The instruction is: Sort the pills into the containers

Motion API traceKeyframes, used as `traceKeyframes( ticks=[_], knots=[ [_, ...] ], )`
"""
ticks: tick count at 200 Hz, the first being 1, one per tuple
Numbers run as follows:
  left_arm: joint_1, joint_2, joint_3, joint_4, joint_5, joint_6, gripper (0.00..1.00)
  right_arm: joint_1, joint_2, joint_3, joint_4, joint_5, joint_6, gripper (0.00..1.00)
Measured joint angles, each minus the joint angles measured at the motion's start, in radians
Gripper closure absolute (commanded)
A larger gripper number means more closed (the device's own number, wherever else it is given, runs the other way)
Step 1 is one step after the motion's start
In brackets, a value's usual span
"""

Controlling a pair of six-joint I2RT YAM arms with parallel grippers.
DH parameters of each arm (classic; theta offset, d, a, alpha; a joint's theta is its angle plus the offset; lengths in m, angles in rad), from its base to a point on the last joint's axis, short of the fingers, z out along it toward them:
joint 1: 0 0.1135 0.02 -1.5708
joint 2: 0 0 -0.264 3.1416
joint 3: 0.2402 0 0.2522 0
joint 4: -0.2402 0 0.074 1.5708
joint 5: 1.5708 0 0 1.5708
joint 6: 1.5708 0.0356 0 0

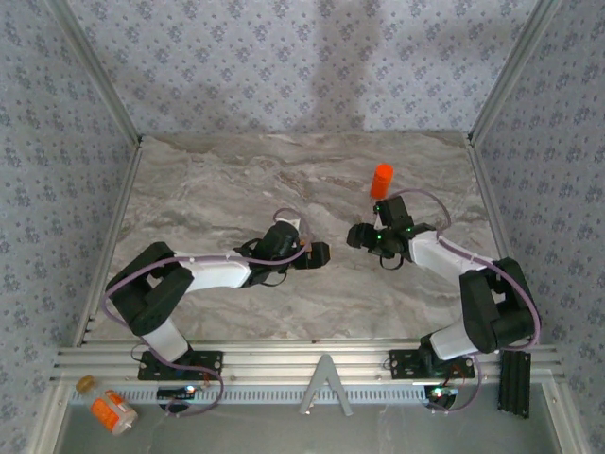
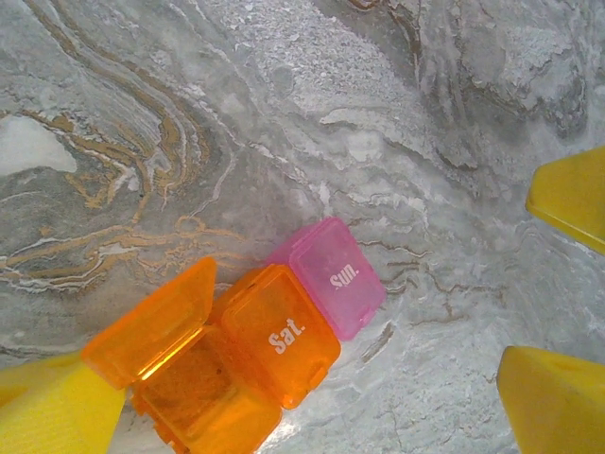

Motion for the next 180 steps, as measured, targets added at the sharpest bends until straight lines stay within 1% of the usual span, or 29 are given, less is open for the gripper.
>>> traceKeyframes(
  ticks=[58,127,180],
  knots=[
    [-0.020,-0.036,-0.024,-0.023,-0.026,-0.001,0.00,-0.010,0.000,-0.003,-0.003,-0.005,-0.001,0.30],
    [-0.039,-0.035,-0.028,-0.023,-0.026,-0.002,0.00,-0.017,0.000,-0.003,-0.005,-0.011,-0.003,0.30],
    [-0.039,-0.003,-0.013,-0.018,-0.026,-0.001,0.00,-0.023,-0.001,-0.003,-0.014,-0.012,-0.003,0.30]
  ],
)
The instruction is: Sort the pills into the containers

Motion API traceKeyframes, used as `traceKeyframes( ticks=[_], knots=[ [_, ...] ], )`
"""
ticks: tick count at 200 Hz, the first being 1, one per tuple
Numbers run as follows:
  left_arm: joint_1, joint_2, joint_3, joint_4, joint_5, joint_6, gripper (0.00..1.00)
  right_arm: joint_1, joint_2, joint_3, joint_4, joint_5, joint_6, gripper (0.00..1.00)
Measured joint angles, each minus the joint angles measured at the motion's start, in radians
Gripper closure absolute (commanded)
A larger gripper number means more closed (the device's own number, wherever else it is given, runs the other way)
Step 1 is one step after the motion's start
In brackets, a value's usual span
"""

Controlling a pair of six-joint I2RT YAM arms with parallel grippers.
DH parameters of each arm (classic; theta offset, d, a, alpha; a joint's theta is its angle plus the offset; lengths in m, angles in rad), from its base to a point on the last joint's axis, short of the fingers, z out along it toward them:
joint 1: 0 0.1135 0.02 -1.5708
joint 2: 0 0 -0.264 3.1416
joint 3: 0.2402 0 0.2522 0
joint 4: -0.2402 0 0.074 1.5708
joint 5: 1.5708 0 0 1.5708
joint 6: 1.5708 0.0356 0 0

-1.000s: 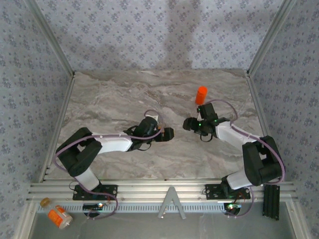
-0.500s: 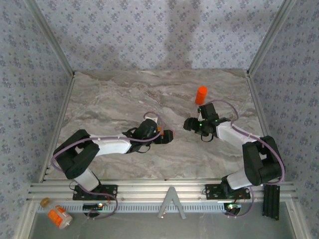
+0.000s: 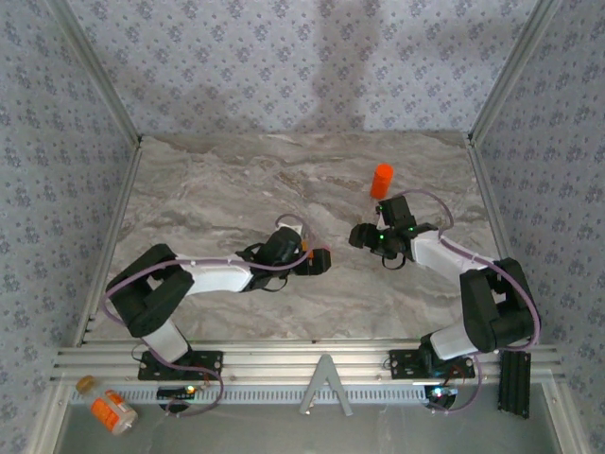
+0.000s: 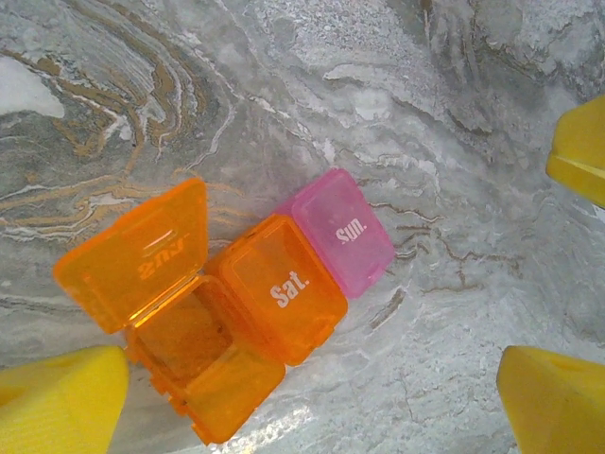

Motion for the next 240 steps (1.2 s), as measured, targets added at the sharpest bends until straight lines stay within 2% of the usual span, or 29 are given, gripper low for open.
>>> traceKeyframes(
  ticks=[115,168,196,211,240],
  knots=[
    [0.000,0.070,0.114,-0.013,0.008,0.032,0.00,-0.022,-0.048,0.000,-0.057,0.005,-0.009,0.26],
    [0.043,0.051,0.147,-0.093,0.007,0.097,0.00,-0.045,-0.116,0.027,-0.138,0.065,-0.023,0.24],
    [0.068,-0.025,0.138,-0.163,-0.005,0.131,0.00,-0.075,-0.141,0.059,-0.176,0.066,-0.033,0.15],
    [0.075,-0.088,0.122,-0.193,-0.016,0.145,0.00,-0.080,-0.154,0.076,-0.200,0.073,-0.048,0.01],
    [0.093,-0.229,0.079,-0.242,-0.040,0.160,0.00,-0.101,-0.176,0.138,-0.253,0.084,-0.075,0.00]
  ],
)
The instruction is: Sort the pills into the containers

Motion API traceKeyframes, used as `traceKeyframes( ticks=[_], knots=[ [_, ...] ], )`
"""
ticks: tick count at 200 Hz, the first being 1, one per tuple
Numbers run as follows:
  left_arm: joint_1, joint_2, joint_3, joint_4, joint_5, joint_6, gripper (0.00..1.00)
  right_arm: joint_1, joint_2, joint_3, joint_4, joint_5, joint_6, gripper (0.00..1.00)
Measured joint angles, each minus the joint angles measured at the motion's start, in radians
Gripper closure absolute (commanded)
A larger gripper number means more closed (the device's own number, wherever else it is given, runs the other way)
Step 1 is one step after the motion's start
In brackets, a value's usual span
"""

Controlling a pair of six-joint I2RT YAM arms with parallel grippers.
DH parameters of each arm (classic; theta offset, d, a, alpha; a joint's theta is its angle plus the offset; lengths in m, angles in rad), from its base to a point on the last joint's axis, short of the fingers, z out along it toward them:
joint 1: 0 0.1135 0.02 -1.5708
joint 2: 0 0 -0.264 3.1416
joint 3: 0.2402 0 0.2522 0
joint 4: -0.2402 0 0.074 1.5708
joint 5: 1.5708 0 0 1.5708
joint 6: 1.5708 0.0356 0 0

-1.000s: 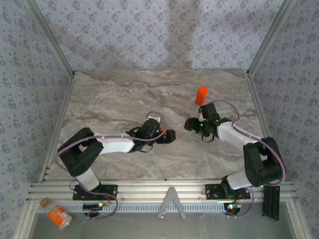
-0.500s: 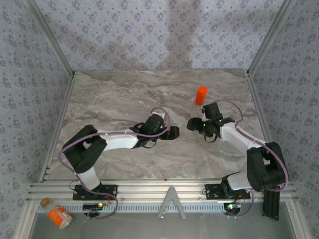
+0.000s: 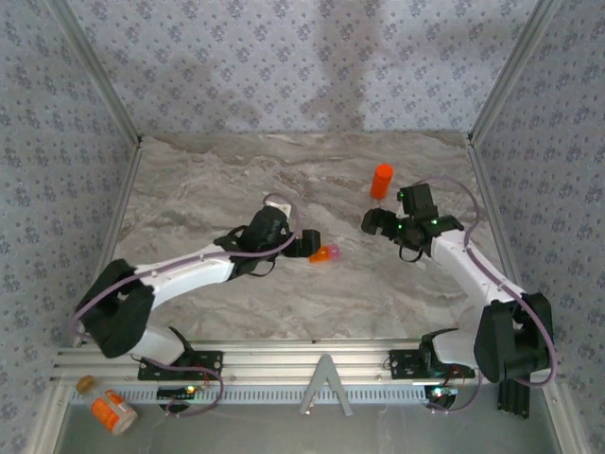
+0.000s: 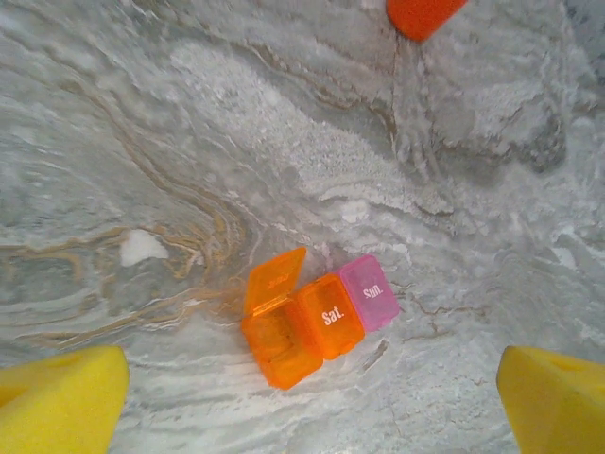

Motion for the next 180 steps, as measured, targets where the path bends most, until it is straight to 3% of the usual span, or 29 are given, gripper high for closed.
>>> traceKeyframes(
  ticks=[32,70,128,180],
  knots=[
    [0.048,-0.161,-0.031,-0.072,-0.042,0.003,0.00,-0.048,0.014,0.150,-0.043,0.031,-0.039,0.00],
    [0.174,-0.269,-0.024,-0.157,-0.061,0.004,0.00,-0.083,0.148,0.365,-0.066,0.068,-0.080,0.05],
    [0.355,-0.261,0.035,-0.272,-0.007,0.016,0.00,-0.090,0.507,0.679,-0.137,0.100,-0.112,0.09],
    [0.413,-0.180,0.037,-0.269,0.079,0.014,0.00,-0.083,0.771,0.940,-0.250,0.170,-0.168,0.07]
  ],
)
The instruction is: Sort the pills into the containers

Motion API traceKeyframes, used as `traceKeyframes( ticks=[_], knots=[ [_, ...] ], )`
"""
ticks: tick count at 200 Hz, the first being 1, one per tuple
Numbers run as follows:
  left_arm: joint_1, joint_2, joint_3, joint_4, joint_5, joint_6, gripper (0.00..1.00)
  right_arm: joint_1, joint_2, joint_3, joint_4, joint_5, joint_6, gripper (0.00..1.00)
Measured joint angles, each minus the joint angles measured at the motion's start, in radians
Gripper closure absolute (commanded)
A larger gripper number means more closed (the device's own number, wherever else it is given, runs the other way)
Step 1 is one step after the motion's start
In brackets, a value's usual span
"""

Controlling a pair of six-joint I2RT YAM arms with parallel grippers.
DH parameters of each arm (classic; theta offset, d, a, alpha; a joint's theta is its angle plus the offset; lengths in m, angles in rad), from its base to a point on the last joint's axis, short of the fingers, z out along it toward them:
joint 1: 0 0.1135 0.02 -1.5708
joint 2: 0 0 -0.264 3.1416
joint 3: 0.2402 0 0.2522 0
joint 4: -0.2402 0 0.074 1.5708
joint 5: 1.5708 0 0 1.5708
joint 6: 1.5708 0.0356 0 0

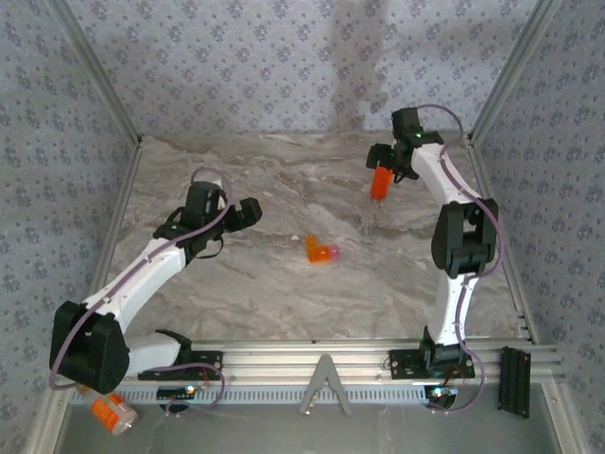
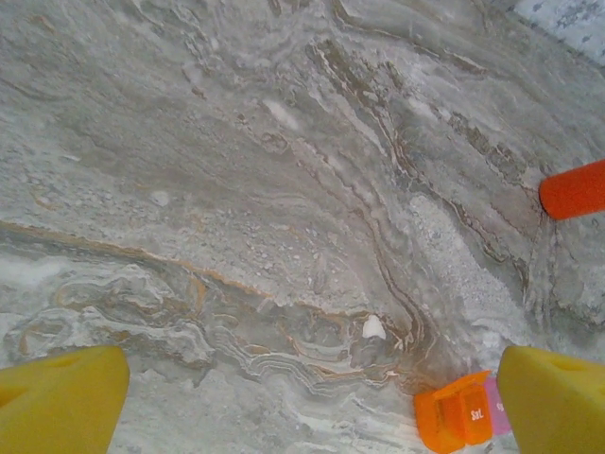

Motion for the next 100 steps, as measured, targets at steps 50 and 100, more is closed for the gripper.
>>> traceKeyframes(
  ticks=[50,100],
  knots=[
    [0.005,0.114,0.030,0.033,0.054,-0.002,0.00,0.005,0.137,0.109,-0.049,0.006,-0.034,0.12],
    [0.005,0.161,0.067,0.064,0.081,-0.006,0.00,0.006,0.155,0.083,-0.040,0.000,-0.035,0.17]
  ],
)
